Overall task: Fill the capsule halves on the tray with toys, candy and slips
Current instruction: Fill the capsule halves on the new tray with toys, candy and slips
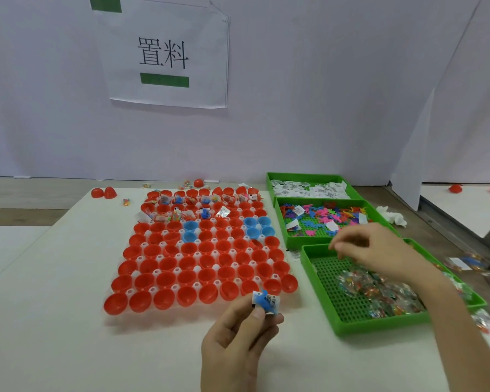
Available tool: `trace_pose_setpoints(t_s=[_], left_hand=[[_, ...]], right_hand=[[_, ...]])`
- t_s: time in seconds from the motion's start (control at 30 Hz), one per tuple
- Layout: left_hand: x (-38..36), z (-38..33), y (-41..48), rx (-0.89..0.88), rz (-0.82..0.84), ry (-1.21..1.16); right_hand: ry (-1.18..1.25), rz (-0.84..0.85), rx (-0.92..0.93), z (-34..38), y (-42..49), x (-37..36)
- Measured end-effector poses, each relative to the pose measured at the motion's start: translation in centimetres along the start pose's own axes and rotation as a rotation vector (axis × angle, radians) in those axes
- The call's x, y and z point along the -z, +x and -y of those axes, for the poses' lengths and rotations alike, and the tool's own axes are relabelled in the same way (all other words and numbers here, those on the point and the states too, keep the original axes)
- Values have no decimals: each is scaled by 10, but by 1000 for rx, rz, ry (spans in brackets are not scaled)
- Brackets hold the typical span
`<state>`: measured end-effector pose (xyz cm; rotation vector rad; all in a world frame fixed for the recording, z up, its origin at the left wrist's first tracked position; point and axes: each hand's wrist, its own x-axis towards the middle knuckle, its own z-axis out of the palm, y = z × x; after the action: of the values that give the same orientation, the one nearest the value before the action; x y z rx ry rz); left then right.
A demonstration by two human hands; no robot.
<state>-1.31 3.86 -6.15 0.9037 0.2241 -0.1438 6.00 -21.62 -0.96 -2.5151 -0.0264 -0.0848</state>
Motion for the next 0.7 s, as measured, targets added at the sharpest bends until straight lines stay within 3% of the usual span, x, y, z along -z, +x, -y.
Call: trace_pose_setpoints(t_s=[0.07, 0.3, 0.7], left_hand=[[1, 0, -1, -3, 11, 6], [4, 2, 0, -30, 12, 25], [3, 3, -3, -43, 22, 31]], right_hand=[[-125, 139, -60, -12, -1, 0], [-129, 238, -109, -22, 0, -1], [-57, 67, -50, -26, 6, -4]])
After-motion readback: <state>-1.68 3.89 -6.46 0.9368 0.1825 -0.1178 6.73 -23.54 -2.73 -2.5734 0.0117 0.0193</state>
